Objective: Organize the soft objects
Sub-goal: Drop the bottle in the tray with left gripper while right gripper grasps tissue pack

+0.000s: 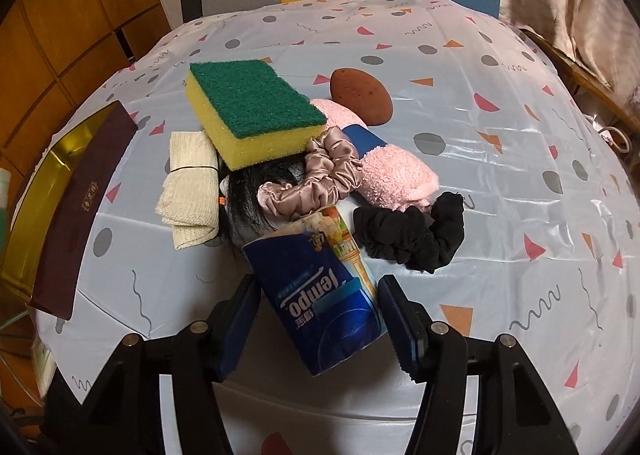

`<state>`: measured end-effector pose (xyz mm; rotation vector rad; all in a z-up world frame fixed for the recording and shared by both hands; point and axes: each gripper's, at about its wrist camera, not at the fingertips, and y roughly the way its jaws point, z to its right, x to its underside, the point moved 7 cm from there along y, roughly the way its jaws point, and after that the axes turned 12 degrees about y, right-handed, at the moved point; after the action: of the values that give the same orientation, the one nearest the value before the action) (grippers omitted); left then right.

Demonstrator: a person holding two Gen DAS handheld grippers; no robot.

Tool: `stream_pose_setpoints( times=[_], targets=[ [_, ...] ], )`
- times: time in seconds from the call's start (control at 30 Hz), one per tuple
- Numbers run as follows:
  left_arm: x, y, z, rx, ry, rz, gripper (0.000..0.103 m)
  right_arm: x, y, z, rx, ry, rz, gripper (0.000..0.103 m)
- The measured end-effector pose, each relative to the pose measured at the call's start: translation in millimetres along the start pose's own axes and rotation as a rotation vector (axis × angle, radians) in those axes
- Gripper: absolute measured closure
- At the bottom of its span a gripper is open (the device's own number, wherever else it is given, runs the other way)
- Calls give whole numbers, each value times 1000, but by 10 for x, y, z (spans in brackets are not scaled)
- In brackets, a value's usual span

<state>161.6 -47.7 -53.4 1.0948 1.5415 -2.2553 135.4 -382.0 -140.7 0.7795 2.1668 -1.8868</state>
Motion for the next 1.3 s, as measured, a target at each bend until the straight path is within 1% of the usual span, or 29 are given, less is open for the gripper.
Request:
stream_pose_setpoints(
  times=[0.07, 0.2, 0.33, 0.37, 0.43, 0.5, 0.57, 0.63, 0.67, 0.7, 0.87, 0.93, 0.97, 1.0, 1.07, 1.13, 1.17, 1.23, 1.3],
  targets=[
    [24, 86, -263, -48, -32, -27, 50, 2, 0, -1, 4, -2, 2, 41],
    [-25, 338, -695, -111, -82, -88, 50, 7, 6, -15, 13, -11, 8, 41],
    [-135, 617, -941, -138, -126, -133, 50, 4, 5, -8, 15, -11, 12, 41],
    [-158, 679, -973, -132, -129, -146, 50, 4, 5, -8, 15, -13, 13, 41],
    [-239, 806, -1030, -151, -134, -153, 49, 8, 6, -13, 18, -18, 13, 41],
    [-309, 923, -1030, -144, -118, -168, 48, 10, 9, -18, 20, -20, 13, 41],
    [-365, 1010, -1039, -175, -104, -167, 44, 9, 10, -17, 20, -20, 14, 41],
    [-399, 1141, -1025, -176, -78, -189, 41, 9, 11, -16, 21, -21, 14, 41],
    [-414, 1158, -1031, -187, -81, -187, 38, 10, 12, -15, 21, -20, 14, 41],
    [-427, 1168, -1031, -196, -78, -184, 41, 9, 11, -15, 21, -21, 14, 41],
    [-455, 1019, -979, -203, -59, -139, 38, 8, 13, -17, 21, -21, 14, 41],
    [-434, 851, -985, -228, -69, -109, 32, 7, 7, -19, 23, -22, 15, 40],
    [-430, 796, -978, -227, -74, -99, 30, 8, 13, -15, 22, -21, 14, 40],
    [-407, 719, -969, -227, -80, -86, 30, 8, 13, -14, 22, -20, 15, 39],
    [-330, 530, -939, -259, -85, -66, 29, 6, 12, -15, 17, -15, 15, 39],
    [-244, 376, -877, -254, -87, -42, 29, -3, 12, -11, 13, -9, 15, 39],
    [-186, 302, -848, -265, -88, -36, 29, -8, 13, -11, 10, -6, 15, 39],
    [-47, 188, -729, -231, -78, -23, 29, -14, 17, -10, 8, -2, 16, 38],
    [99, 111, -627, -215, -74, -22, 29, -15, 18, -13, 8, -3, 16, 38]
  ],
)
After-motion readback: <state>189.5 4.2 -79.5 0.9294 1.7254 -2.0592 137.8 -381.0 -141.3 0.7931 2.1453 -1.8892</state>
